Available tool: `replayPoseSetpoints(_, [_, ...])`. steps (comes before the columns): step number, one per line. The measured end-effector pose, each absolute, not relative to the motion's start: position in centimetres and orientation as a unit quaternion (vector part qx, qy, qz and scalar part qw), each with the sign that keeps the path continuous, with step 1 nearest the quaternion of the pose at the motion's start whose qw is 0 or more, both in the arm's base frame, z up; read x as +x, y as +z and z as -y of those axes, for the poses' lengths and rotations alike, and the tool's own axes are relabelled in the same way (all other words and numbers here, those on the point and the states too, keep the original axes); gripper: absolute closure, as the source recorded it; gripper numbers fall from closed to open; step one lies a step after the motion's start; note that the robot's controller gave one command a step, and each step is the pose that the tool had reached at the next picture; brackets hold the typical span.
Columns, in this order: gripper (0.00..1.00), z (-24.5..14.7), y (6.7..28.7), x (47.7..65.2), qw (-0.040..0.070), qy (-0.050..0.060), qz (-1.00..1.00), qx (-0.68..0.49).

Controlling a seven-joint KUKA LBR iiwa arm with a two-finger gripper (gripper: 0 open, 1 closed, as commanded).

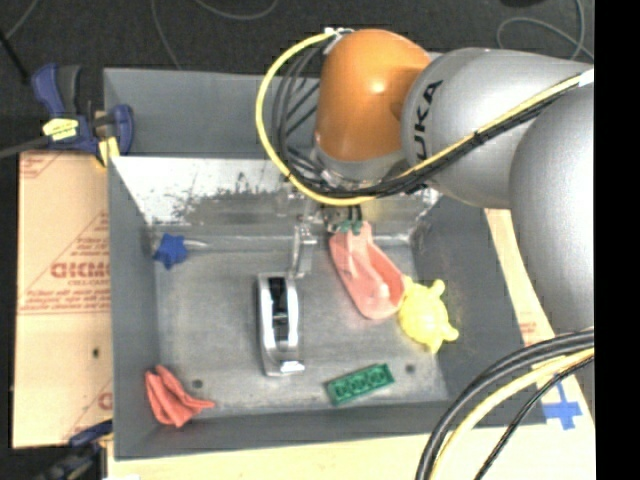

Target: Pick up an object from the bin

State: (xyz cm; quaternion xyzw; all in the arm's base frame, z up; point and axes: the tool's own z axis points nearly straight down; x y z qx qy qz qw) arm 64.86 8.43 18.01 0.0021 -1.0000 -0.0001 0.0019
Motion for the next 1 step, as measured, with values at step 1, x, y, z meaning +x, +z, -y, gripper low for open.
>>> replayPoseSetpoints(1, [0.00, -8.39, 18.56, 65.00, -0.002, 0.000, 1.000, 0.001])
